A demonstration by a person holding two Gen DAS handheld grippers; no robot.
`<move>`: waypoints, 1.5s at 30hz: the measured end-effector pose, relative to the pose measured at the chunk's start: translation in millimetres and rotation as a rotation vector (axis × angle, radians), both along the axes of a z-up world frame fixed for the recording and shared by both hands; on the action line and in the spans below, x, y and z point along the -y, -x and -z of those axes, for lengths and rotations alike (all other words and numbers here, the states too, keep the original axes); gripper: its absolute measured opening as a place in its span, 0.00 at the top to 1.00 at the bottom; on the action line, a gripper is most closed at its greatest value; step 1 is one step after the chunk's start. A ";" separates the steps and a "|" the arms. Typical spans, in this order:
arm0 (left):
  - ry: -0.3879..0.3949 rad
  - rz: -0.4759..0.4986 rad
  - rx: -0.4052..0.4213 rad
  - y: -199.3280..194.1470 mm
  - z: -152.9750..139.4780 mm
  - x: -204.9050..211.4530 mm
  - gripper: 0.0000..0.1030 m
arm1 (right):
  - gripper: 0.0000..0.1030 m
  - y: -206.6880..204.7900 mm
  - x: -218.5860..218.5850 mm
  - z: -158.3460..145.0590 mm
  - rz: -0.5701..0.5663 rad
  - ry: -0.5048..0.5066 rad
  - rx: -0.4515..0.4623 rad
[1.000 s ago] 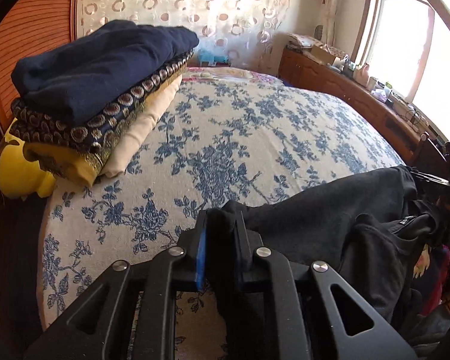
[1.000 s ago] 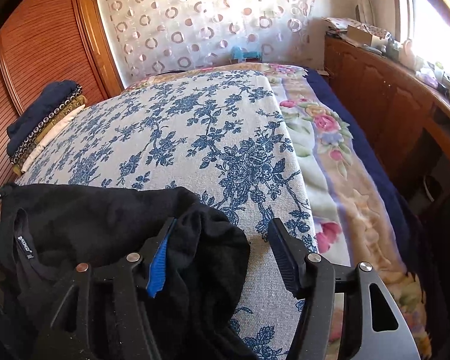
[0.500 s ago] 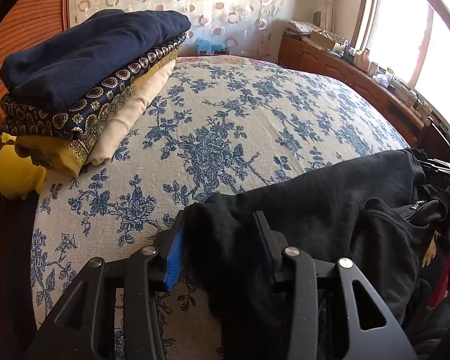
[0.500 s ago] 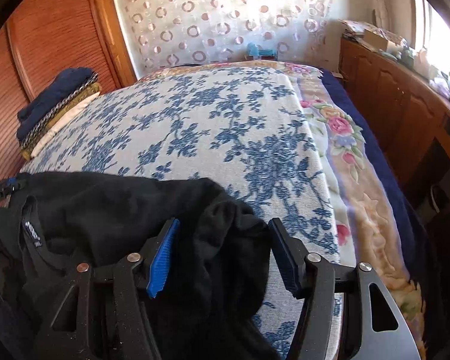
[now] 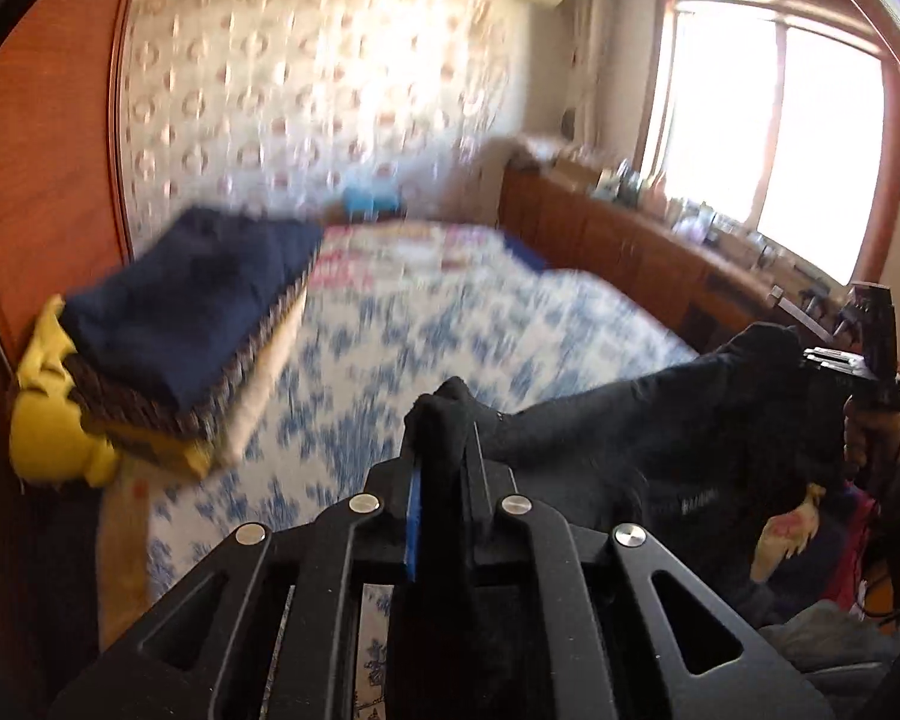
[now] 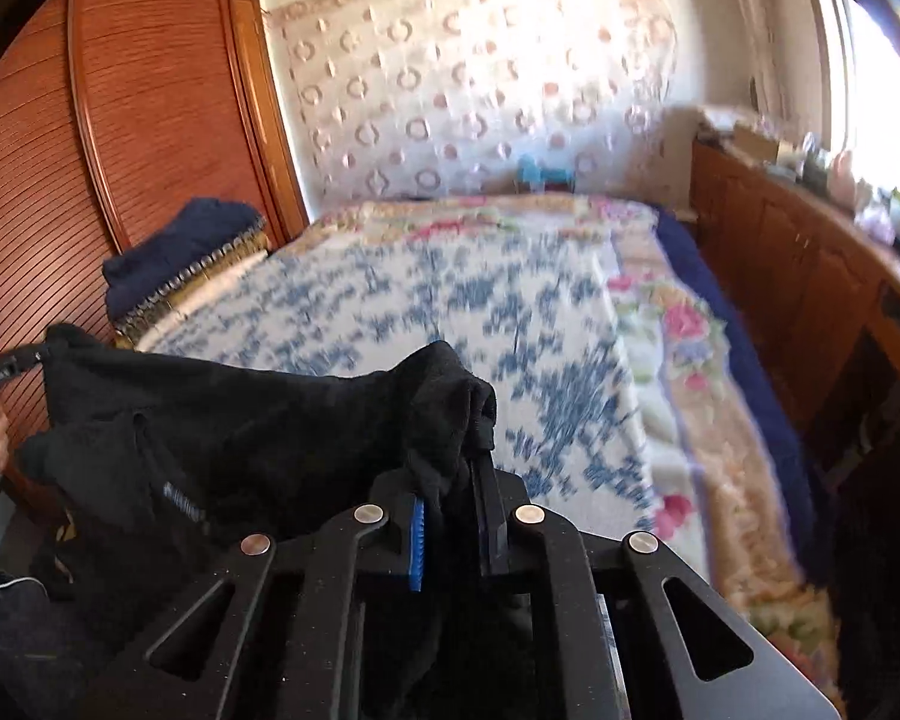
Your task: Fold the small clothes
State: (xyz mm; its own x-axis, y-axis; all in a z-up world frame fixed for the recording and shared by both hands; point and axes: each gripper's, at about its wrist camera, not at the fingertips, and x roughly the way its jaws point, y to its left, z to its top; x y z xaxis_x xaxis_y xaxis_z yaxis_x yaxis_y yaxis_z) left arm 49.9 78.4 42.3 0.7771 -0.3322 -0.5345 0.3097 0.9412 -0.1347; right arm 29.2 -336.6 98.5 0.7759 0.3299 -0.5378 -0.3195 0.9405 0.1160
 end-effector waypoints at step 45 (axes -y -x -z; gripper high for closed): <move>-0.099 0.001 -0.210 -93.6 92.4 26.5 0.24 | 0.62 -126.1 43.0 57.7 0.074 0.089 -0.216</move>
State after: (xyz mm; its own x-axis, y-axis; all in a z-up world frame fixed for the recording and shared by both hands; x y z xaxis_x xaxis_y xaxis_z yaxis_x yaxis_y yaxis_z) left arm 143.5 51.9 -50.1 0.6450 -0.2709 -0.7146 0.2859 0.9527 -0.1031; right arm 155.3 -379.5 40.8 0.6602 0.2198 -0.7182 -0.2257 0.9701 0.0894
